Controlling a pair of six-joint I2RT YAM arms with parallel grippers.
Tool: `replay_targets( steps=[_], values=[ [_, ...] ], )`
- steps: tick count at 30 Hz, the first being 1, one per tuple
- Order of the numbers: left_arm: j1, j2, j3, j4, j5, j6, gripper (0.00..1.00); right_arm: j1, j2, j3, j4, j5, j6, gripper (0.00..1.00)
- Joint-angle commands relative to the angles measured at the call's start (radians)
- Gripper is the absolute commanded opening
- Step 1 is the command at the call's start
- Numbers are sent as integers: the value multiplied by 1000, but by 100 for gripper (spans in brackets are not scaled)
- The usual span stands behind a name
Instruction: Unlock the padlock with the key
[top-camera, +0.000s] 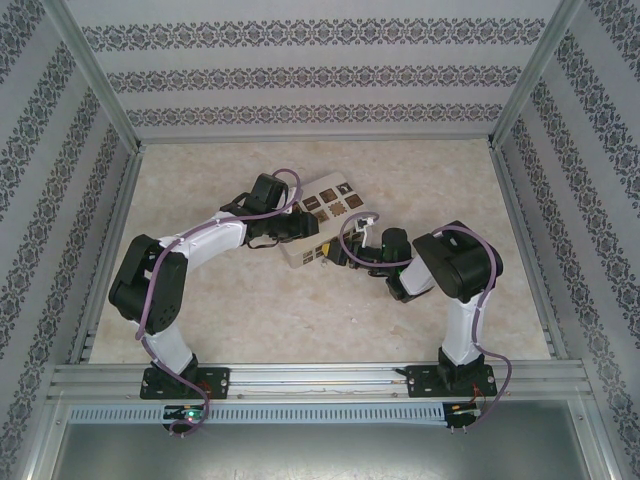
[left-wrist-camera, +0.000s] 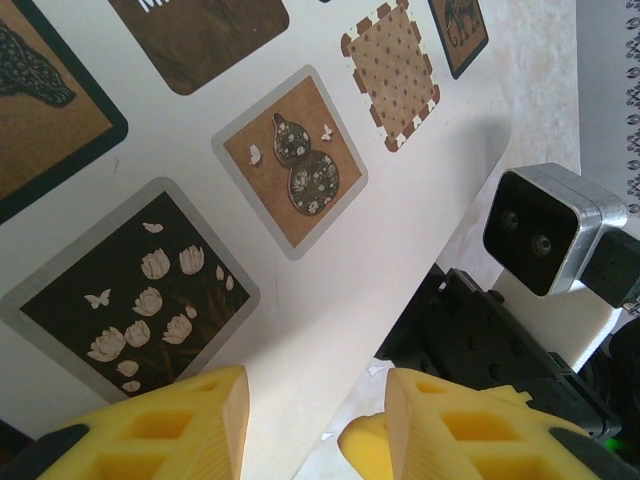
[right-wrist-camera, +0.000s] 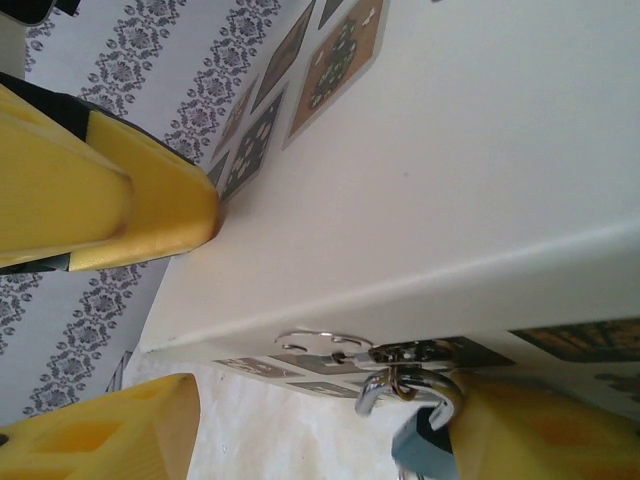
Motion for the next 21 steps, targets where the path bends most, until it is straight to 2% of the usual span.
replay_targets(
  steps=[1,6,21],
  values=[
    [-12,40,1,-63,25,16,40,12,9,14,87,-45,-18,63],
    [-12,44,1,-66,25,16,40,8,2,0,88,-46,-26,58],
    [-11,45,-3,-71,25,18,40,0,-10,-15,74,-39,-29,34]
  ],
)
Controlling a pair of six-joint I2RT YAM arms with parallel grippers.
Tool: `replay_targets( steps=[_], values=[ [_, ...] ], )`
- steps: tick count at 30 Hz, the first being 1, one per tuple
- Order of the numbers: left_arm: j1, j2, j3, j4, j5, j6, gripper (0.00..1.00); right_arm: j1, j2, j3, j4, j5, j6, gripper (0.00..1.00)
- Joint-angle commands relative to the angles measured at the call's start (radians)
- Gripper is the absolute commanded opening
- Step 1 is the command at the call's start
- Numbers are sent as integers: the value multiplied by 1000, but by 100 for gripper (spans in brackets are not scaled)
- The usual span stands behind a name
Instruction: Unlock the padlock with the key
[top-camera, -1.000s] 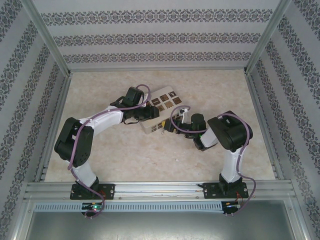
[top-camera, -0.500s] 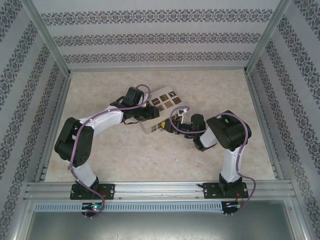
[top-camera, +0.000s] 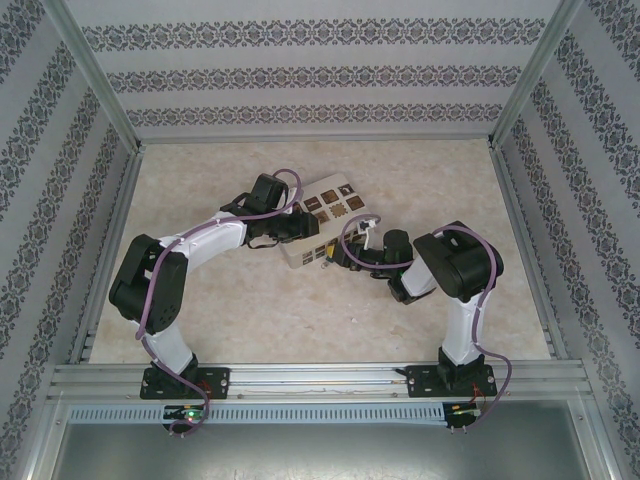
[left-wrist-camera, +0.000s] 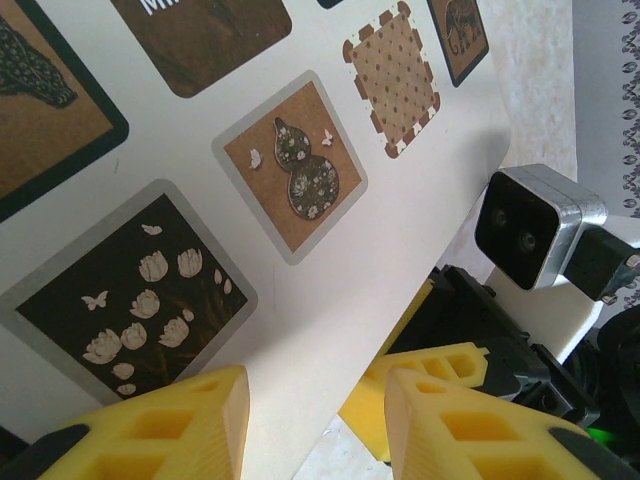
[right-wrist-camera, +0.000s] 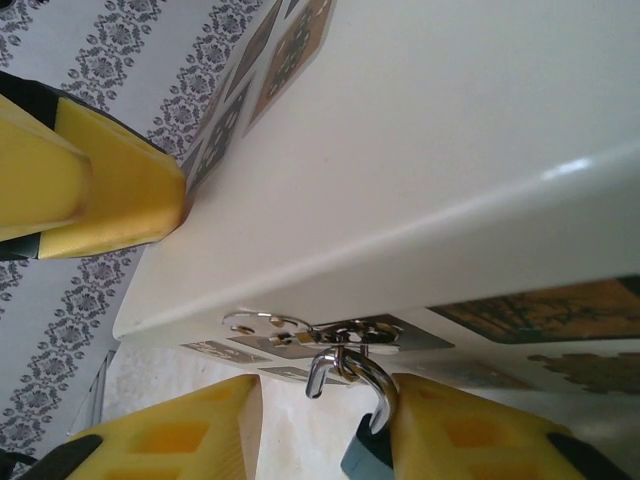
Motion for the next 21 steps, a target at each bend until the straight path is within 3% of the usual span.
replay_targets(
  steps=[1,21],
  values=[
    [-12,41,-5,-70,13,15,40,9,-12,7,77,-49,-5,33],
    [-11,37,-20,-67,13,13,40,7,-50,-11,52,-18,-2,3]
  ],
)
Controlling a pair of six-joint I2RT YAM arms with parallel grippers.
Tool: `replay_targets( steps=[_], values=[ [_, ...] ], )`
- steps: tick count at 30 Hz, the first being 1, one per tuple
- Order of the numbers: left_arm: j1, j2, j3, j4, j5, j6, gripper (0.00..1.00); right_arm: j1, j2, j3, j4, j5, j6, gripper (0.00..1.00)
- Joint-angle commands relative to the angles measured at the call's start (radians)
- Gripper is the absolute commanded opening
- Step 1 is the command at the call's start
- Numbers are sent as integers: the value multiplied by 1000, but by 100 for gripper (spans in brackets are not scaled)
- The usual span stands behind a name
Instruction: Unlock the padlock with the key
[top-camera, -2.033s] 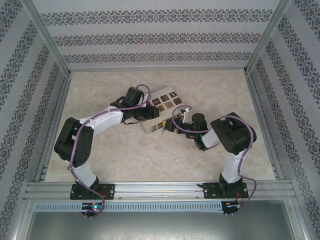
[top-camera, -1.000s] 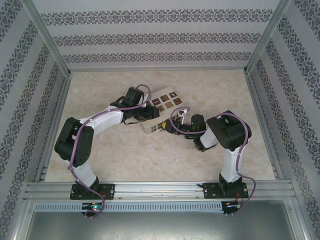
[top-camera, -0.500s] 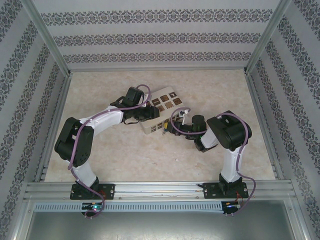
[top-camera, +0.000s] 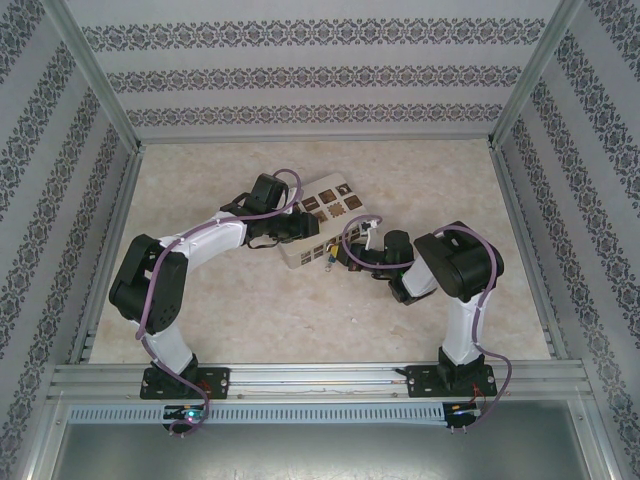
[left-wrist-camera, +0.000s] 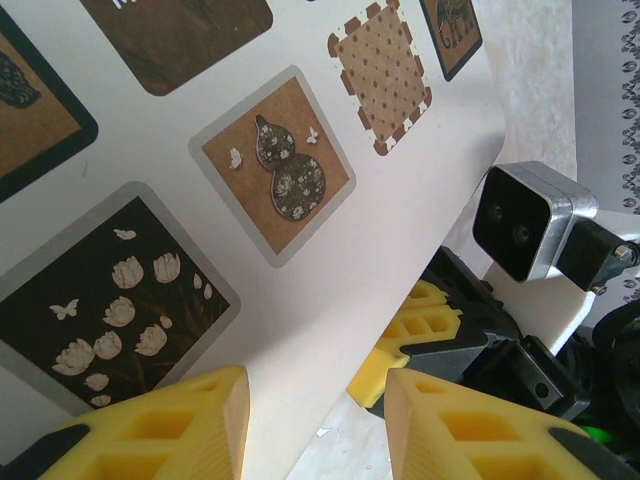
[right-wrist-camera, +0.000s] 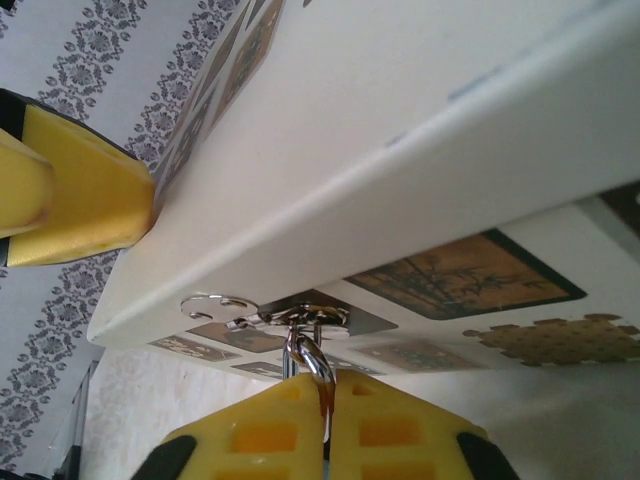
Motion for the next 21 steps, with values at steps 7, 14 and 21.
replay_targets(
  steps=[7,14,21],
  values=[
    [-23,23,-54,-42,10,-12,40,15,-53,-22,101,35,112,0],
    [-39,9,-91,-11,13,-48,40,34,-55,-38,109,150,248,0],
    [-45,-5,-122,14,16,-65,40,66,-70,-62,110,283,374,0]
  ],
)
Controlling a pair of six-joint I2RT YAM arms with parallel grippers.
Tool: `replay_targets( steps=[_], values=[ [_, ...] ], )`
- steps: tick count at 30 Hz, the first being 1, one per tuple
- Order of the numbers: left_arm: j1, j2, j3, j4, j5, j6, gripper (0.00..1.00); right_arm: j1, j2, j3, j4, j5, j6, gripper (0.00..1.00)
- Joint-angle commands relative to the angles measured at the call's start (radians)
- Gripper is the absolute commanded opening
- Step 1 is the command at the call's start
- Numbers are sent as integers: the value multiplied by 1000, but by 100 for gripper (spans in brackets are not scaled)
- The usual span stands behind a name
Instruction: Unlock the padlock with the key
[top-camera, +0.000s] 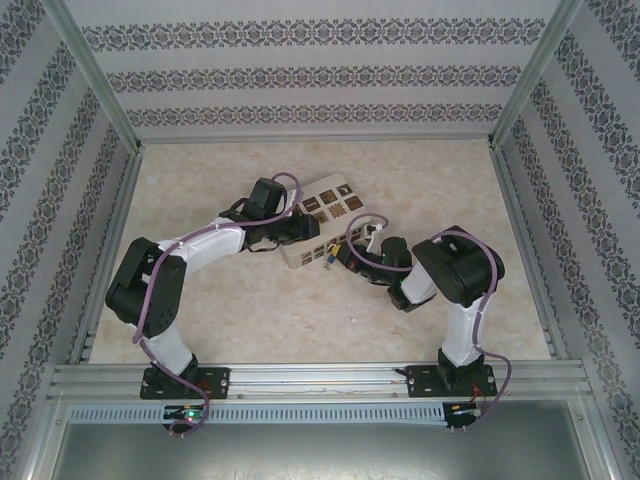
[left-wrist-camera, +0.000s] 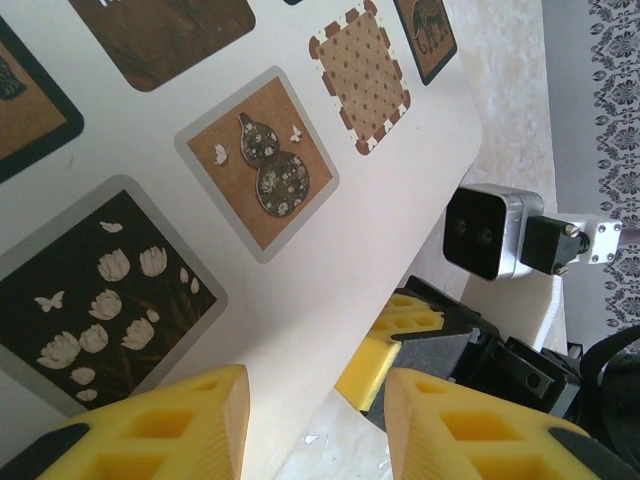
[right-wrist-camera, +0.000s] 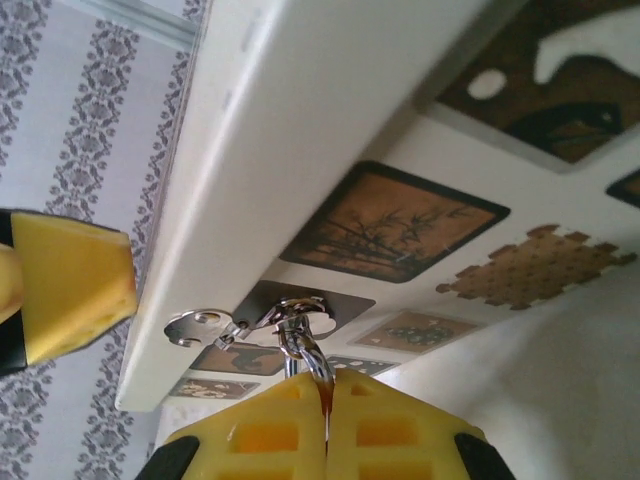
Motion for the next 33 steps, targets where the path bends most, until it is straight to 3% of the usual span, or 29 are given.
replay_targets(
  steps=[1,33],
  values=[
    [-34,23,-55,-87,12,-31,40,15,-41,-3,71,109,81,0],
    [-36,13,-74,-73,18,-25,41,17,-82,-7,70,239,160,0]
  ],
)
